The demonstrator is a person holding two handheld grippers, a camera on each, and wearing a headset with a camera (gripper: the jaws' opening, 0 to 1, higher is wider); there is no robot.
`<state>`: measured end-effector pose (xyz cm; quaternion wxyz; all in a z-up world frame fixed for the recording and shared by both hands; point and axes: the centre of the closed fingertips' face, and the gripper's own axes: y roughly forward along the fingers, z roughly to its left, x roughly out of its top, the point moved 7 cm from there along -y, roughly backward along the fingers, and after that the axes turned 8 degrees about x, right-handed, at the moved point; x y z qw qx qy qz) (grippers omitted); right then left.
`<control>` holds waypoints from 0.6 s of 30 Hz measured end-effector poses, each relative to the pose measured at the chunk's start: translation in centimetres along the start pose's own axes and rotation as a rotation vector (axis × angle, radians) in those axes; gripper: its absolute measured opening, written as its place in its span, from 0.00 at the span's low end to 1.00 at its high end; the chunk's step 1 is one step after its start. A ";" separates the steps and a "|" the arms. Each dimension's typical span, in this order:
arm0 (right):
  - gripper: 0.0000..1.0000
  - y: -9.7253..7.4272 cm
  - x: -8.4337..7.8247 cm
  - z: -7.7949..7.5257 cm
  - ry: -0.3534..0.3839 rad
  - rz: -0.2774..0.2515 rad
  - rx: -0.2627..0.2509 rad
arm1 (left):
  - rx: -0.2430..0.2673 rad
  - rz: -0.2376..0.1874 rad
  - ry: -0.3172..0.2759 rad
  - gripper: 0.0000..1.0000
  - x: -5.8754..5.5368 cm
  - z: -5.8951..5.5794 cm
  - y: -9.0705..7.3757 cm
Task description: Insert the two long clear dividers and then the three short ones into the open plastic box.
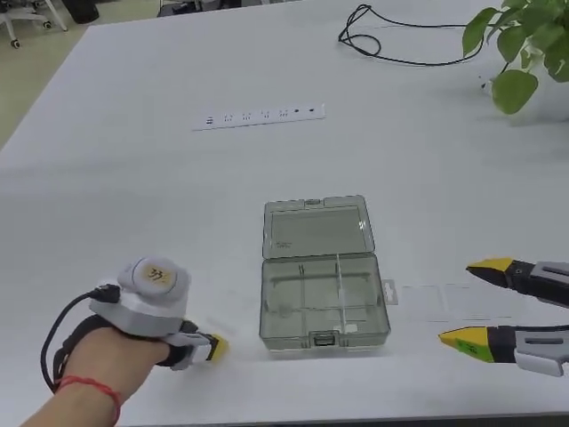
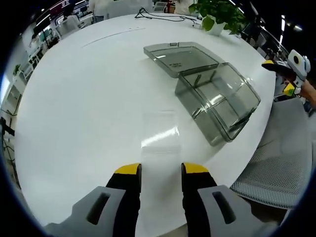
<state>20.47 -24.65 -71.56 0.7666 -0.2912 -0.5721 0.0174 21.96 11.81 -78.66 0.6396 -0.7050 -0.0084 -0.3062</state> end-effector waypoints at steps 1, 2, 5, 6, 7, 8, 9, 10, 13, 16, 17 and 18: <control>0.63 0.0 0.0 0.0 0.000 0.002 -0.001 | -0.001 -0.003 -0.004 0.30 0.0 0.0 0.0; 0.63 0.0 0.1 0.1 -0.002 0.004 -0.002 | -0.006 -0.009 -0.019 0.30 -0.1 0.0 0.0; 0.63 0.1 0.3 0.3 -0.001 0.000 -0.001 | -0.021 -0.023 -0.042 0.30 -0.2 -0.1 -0.1; 0.63 0.2 0.4 0.4 -0.003 0.001 -0.002 | -0.025 -0.029 -0.056 0.30 -0.3 0.0 -0.2; 0.63 0.2 0.4 0.4 -0.002 0.003 -0.003 | -0.027 -0.034 -0.064 0.30 -0.3 0.0 -0.2; 0.63 0.2 0.5 0.5 -0.002 0.003 -0.004 | -0.032 -0.041 -0.073 0.30 -0.4 0.0 -0.2; 0.63 0.2 0.6 0.5 -0.001 0.003 -0.004 | -0.034 -0.047 -0.081 0.30 -0.5 0.0 -0.3; 0.63 0.2 0.7 0.5 -0.002 0.002 -0.005 | -0.037 -0.052 -0.088 0.30 -0.5 0.0 -0.3; 0.62 0.2 0.9 0.6 -0.005 0.005 -0.008 | -0.045 -0.073 -0.114 0.30 -0.6 0.1 -0.6; 0.62 0.2 1.3 0.7 -0.006 0.004 -0.009 | -0.052 -0.089 -0.134 0.30 -0.7 0.1 -0.9; 0.62 0.3 1.4 0.7 -0.005 0.003 -0.010 | -0.057 -0.098 -0.147 0.30 -0.7 0.2 -0.9; 0.62 0.3 1.5 0.7 -0.005 0.002 -0.011 | -0.061 -0.104 -0.153 0.30 -0.8 0.1 -1.0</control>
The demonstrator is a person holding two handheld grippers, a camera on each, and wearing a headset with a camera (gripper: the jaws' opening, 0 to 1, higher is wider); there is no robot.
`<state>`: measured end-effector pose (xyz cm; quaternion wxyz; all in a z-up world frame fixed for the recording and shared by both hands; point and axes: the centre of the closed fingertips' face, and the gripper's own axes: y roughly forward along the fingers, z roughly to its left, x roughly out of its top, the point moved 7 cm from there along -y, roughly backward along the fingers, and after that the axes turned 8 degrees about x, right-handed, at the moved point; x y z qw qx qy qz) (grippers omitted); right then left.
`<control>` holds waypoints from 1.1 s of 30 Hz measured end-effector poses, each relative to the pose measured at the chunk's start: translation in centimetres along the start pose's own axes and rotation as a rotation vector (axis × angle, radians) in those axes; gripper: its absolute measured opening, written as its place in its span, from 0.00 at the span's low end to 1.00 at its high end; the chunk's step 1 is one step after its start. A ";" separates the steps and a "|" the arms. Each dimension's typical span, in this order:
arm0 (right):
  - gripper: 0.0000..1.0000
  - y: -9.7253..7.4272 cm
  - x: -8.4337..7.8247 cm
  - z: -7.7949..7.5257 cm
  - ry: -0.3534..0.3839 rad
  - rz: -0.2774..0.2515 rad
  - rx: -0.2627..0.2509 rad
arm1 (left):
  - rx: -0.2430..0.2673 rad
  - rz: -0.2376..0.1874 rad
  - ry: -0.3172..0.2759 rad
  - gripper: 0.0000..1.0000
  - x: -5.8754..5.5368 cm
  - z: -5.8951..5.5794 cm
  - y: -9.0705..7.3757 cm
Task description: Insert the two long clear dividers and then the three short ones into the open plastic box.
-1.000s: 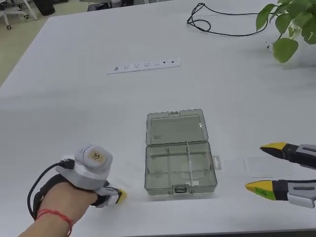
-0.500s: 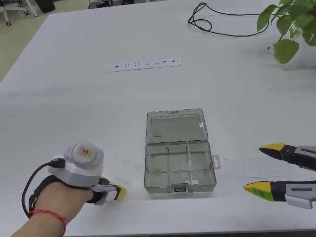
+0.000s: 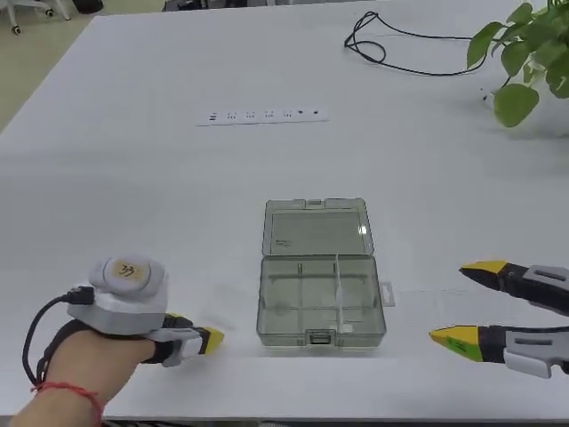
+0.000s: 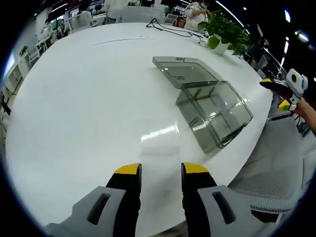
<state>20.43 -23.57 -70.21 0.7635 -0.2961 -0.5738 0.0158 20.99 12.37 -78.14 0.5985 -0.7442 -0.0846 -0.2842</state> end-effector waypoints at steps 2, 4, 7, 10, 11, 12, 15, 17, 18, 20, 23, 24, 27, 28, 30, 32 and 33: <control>0.61 0.0 0.2 0.0 -0.002 0.000 -0.002 | -0.006 -0.013 -0.013 0.30 -0.1 -0.2 -0.2; 0.61 0.0 0.5 0.1 0.000 0.000 -0.002 | -0.019 -0.032 -0.034 0.30 -0.1 -0.4 -0.5; 0.60 0.0 1.0 0.3 -0.001 -0.003 -0.004 | -0.032 -0.059 -0.050 0.30 0.1 -0.6 -0.8; 0.59 0.1 1.5 0.5 0.016 -0.004 -0.006 | -0.051 -0.091 -0.071 0.30 0.4 -1.0 -1.6; 0.59 0.1 1.7 0.5 0.017 -0.005 -0.005 | -0.054 -0.099 -0.073 0.30 0.6 -1.1 -1.8; 0.58 0.2 1.9 0.6 0.018 -0.008 -0.005 | -0.060 -0.116 -0.081 0.30 0.8 -1.2 -2.1; 0.57 0.3 2.5 0.8 0.032 -0.010 -0.008 | -0.079 -0.150 -0.096 0.30 1.4 -1.6 -2.5; 0.55 0.4 3.0 0.9 0.027 -0.021 -0.010 | -0.091 -0.167 -0.099 0.30 1.8 -2.0 -2.8; 0.55 0.5 3.3 1.0 0.033 -0.026 -0.013 | -0.100 -0.184 -0.101 0.30 2.1 -2.3 -3.1; 0.55 0.7 3.9 1.1 0.034 -0.039 -0.016 | -0.120 -0.211 -0.115 0.30 2.7 -2.7 -3.4; 0.54 1.1 4.6 1.4 0.048 -0.051 -0.018 | -0.152 -0.251 -0.122 0.30 3.6 -3.3 -3.7; 0.53 1.3 5.0 1.5 0.059 -0.062 -0.019 | -0.160 -0.260 -0.126 0.30 3.8 -3.5 -3.8; 0.50 1.7 5.7 1.7 0.078 -0.087 -0.020 | -0.188 -0.293 -0.128 0.30 4.5 -4.3 -4.2; 0.49 2.0 6.0 1.8 0.097 -0.097 -0.023 | -0.197 -0.299 -0.129 0.30 4.7 -4.7 -4.3; 0.48 2.4 6.5 2.1 0.111 -0.109 -0.019 | -0.217 -0.319 -0.125 0.30 5.1 -5.3 -4.5; 0.45 2.8 6.9 2.3 0.116 -0.116 -0.018 | -0.230 -0.330 -0.126 0.30 5.3 -5.6 -4.5; 0.44 3.1 7.1 2.4 0.133 -0.120 -0.014 | -0.239 -0.337 -0.125 0.30 5.5 -5.8 -4.5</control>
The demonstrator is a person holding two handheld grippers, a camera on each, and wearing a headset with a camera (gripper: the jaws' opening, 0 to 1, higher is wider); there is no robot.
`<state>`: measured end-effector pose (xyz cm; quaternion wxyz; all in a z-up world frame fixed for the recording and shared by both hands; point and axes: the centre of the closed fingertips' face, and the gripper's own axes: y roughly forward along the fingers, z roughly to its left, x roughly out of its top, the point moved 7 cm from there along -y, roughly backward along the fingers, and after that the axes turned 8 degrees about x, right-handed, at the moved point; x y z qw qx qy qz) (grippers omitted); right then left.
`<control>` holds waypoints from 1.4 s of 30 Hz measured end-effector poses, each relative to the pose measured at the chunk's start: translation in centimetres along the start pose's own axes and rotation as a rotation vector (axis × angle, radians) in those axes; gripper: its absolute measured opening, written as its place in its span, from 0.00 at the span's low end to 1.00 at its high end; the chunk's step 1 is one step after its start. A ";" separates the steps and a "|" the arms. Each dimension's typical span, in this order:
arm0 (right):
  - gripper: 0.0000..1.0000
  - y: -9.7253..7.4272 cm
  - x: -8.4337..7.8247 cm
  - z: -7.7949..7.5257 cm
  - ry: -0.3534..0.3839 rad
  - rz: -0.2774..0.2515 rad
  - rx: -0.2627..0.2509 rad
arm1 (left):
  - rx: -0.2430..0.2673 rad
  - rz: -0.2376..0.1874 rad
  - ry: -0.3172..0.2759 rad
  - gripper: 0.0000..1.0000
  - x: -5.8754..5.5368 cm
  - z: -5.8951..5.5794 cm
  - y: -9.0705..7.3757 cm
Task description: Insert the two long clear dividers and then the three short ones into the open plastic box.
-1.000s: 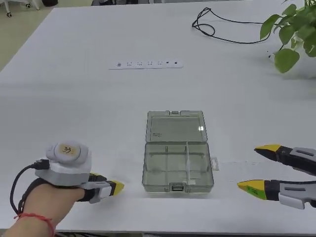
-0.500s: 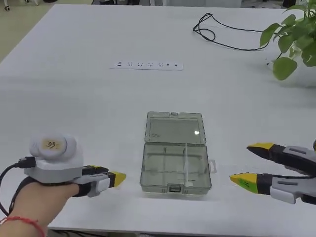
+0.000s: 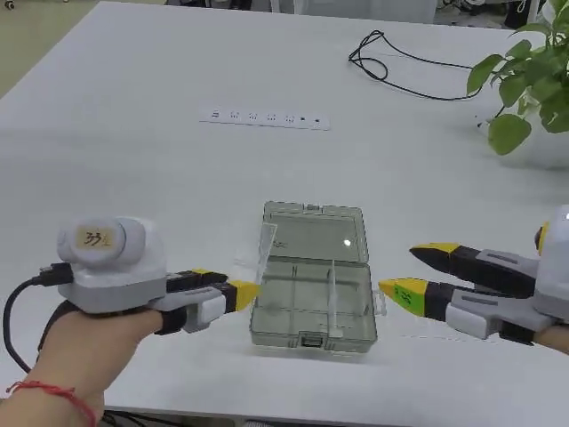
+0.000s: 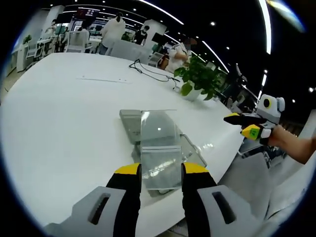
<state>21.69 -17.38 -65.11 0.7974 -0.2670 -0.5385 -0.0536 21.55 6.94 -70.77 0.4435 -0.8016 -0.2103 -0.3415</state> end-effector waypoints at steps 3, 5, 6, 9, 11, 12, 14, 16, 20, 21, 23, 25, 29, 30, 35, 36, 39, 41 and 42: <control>0.40 0.8 0.4 0.5 0.029 -0.006 0.009 | -0.025 -0.011 0.005 0.30 0.3 -0.8 0.3; 0.37 1.5 0.5 0.8 0.050 -0.007 0.013 | -0.042 -0.019 0.013 0.30 0.6 -1.5 0.4; 0.35 1.9 0.6 1.0 0.078 -0.011 0.017 | -0.050 -0.026 0.015 0.30 0.8 -1.9 0.4; 0.31 2.8 0.9 1.4 0.126 -0.026 0.017 | -0.068 -0.037 0.024 0.30 1.1 -2.5 0.7; 0.28 3.4 0.9 1.7 0.143 -0.026 0.017 | -0.083 -0.043 0.027 0.30 1.3 -3.1 0.9; 0.27 3.8 1.0 1.9 0.162 -0.029 0.020 | -0.091 -0.046 0.029 0.30 1.4 -3.5 1.0; 0.26 4.2 1.0 2.0 0.188 -0.023 0.019 | -0.101 -0.051 0.037 0.30 1.5 -3.8 1.2; 0.25 4.7 1.0 2.0 0.219 -0.032 0.013 | -0.118 -0.056 0.054 0.30 1.6 -4.4 1.3; 0.22 5.0 1.0 1.9 0.253 -0.041 -0.008 | -0.130 -0.060 0.074 0.30 1.7 -5.2 1.4; 0.21 5.1 1.0 2.0 0.269 -0.043 -0.003 | -0.134 -0.063 0.077 0.30 1.8 -5.3 1.4; 0.20 5.3 0.9 2.1 0.287 -0.041 -0.003 | -0.142 -0.068 0.085 0.30 1.9 -5.6 1.4; 0.18 5.5 0.8 2.2 0.295 -0.037 -0.004 | -0.145 -0.068 0.097 0.30 2.0 -5.8 1.5; 0.16 5.8 0.8 2.3 0.315 -0.038 -0.005 | -0.151 -0.067 0.124 0.30 2.0 -6.2 1.5; 0.15 5.9 0.8 2.3 0.322 -0.039 -0.006 | -0.154 -0.069 0.129 0.30 2.0 -6.3 1.5; 0.10 6.0 0.8 2.3 0.362 -0.050 -0.019 | -0.155 -0.069 0.141 0.30 2.1 -6.4 1.5; 0.09 6.0 0.8 2.4 0.375 -0.052 -0.017 | -0.153 -0.069 0.142 0.30 2.1 -6.4 1.5; 0.07 6.1 0.9 2.5 0.403 -0.060 -0.038 | -0.152 -0.071 0.144 0.30 2.2 -6.4 1.5; 0.06 6.2 1.1 2.6 0.400 -0.060 -0.051 | -0.154 -0.074 0.142 0.28 2.1 -6.4 1.6; 0.06 6.2 1.1 2.6 0.401 -0.063 -0.051 | -0.138 -0.068 0.134 0.24 2.1 -6.2 1.6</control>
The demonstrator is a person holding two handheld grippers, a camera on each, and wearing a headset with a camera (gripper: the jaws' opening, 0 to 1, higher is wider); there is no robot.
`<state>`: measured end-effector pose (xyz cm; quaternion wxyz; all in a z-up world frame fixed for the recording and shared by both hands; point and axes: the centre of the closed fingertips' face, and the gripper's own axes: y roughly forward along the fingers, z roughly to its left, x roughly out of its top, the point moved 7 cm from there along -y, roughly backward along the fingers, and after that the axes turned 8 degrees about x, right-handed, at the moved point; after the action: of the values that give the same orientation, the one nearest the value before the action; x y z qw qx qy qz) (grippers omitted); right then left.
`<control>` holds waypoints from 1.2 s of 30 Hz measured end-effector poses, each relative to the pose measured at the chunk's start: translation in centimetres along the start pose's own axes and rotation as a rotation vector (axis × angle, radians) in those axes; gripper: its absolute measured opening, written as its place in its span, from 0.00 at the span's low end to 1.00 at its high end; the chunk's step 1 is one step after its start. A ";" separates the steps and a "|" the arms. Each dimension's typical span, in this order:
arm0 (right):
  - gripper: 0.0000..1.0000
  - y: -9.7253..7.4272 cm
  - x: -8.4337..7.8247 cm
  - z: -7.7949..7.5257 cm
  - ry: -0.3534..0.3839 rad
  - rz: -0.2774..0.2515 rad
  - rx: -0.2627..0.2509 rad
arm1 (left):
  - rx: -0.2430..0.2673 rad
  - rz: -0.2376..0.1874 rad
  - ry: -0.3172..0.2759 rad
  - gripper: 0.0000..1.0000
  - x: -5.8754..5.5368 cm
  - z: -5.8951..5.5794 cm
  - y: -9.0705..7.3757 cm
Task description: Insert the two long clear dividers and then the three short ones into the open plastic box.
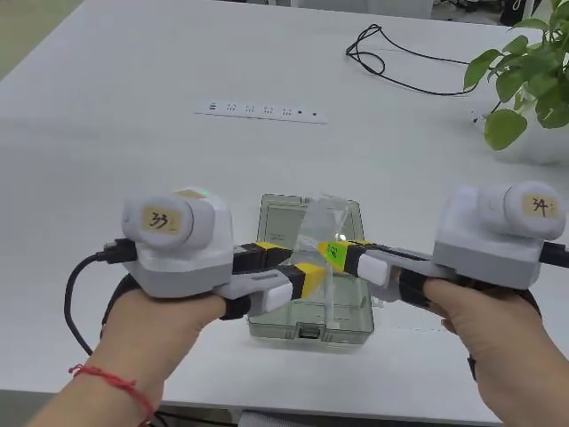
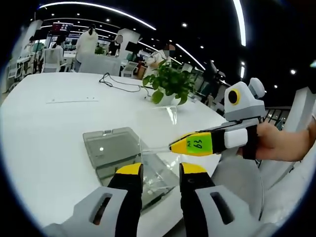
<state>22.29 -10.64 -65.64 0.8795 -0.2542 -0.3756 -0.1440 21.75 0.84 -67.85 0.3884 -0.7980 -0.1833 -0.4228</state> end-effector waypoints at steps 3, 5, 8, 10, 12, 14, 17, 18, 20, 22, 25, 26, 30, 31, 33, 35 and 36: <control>0.06 0.1 0.0 0.0 -0.002 0.004 -0.002 | -0.031 -0.015 -0.029 0.29 0.1 0.0 0.0; 0.06 0.1 0.1 0.0 0.002 0.009 0.000 | -0.033 -0.011 -0.011 0.31 0.0 0.0 0.0; 0.06 0.2 0.2 0.0 0.006 0.011 0.002 | -0.043 -0.007 0.004 0.32 -0.1 -0.1 -0.1; 0.06 0.2 0.3 0.0 0.001 0.018 -0.004 | -0.045 -0.006 0.016 0.33 -0.2 0.1 -0.2; 0.07 0.2 0.5 -0.1 0.006 0.019 -0.005 | -0.048 -0.006 0.028 0.37 -0.3 0.4 -0.5; 0.07 0.2 0.8 -0.2 0.007 0.021 -0.007 | -0.044 0.001 0.037 0.40 -0.5 0.8 -0.7; 0.07 0.4 1.4 -0.8 0.003 0.034 -0.009 | -0.044 0.007 0.057 0.43 -0.8 1.6 -1.3; 0.07 0.4 1.5 -0.8 0.004 0.040 -0.011 | -0.043 0.005 0.065 0.45 -0.8 1.8 -1.4; 0.07 0.5 1.8 -0.8 0.015 0.046 -0.009 | -0.045 0.004 0.086 0.48 -0.9 2.0 -1.8; 0.07 0.6 1.9 -0.8 0.020 0.058 -0.016 | -0.047 0.005 0.119 0.52 -1.1 2.4 -2.1; 0.07 0.9 2.2 -0.8 0.033 0.075 -0.018 | -0.056 0.013 0.163 0.57 -1.5 3.1 -2.5; 0.07 0.9 2.2 -0.8 0.034 0.081 -0.024 | -0.058 0.015 0.169 0.59 -1.6 3.3 -2.6; 0.07 1.3 2.3 -0.9 0.050 0.116 -0.041 | -0.069 0.012 0.209 0.68 -1.9 4.0 -3.0; 0.07 1.4 2.3 -0.9 0.050 0.125 -0.048 | -0.072 0.013 0.215 0.70 -2.0 4.2 -3.1; 0.07 1.5 2.3 -1.0 0.049 0.152 -0.062 | -0.087 0.015 0.235 0.73 -2.2 4.4 -3.2; 0.07 1.6 2.5 -1.1 0.058 0.171 -0.078 | -0.098 0.016 0.251 0.78 -2.3 4.7 -3.2; 0.07 1.6 2.5 -1.1 0.076 0.178 -0.086 | -0.108 0.016 0.265 0.80 -2.4 4.8 -3.3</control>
<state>25.39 -10.06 -64.99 0.8906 -0.3187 -0.3115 -0.0906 20.89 6.69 -69.93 0.3691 -0.7564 -0.1011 -0.5305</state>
